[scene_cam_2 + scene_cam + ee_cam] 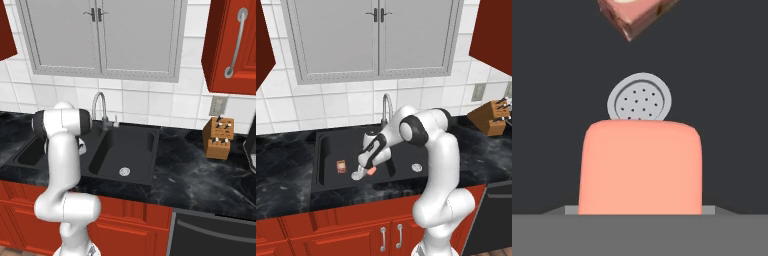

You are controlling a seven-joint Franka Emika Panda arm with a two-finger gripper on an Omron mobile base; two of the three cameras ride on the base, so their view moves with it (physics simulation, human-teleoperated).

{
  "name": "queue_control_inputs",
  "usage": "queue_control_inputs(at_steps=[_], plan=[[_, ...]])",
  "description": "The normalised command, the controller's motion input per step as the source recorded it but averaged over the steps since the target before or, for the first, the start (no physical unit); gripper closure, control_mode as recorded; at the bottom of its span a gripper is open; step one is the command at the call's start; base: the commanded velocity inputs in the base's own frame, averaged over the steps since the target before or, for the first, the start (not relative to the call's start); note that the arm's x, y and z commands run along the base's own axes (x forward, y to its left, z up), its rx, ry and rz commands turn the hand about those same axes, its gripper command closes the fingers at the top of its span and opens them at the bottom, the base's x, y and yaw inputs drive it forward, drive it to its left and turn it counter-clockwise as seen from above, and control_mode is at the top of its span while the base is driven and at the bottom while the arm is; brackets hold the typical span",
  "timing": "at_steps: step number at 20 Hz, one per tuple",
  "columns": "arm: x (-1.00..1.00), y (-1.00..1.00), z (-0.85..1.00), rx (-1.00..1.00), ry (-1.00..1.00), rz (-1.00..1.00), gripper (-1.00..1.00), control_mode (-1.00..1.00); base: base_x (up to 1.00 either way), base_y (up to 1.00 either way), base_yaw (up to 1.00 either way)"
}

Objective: Pick up the bar soap and bar soap from the sink, and place them back in the cabinet, and close the cabinet door.

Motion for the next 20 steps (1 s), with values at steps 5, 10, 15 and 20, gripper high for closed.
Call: queue_control_inputs(at_steps=[5,10,15,20], plan=[[0.0,0.0,0.2,0.0,0.0,0.0,1.0,-1.0,0.0,0.0,0.0],[0.0,0.0,0.29,0.0,0.0,0.0,1.0,-1.0,0.0,0.0,0.0],[-0.09,-0.01,0.33,0.0,0.0,0.0,1.0,-1.0,0.0,0.0,0.0],[-0.08,-0.02,0.41,0.0,0.0,-0.01,1.0,-1.0,0.0,0.0,0.0]])
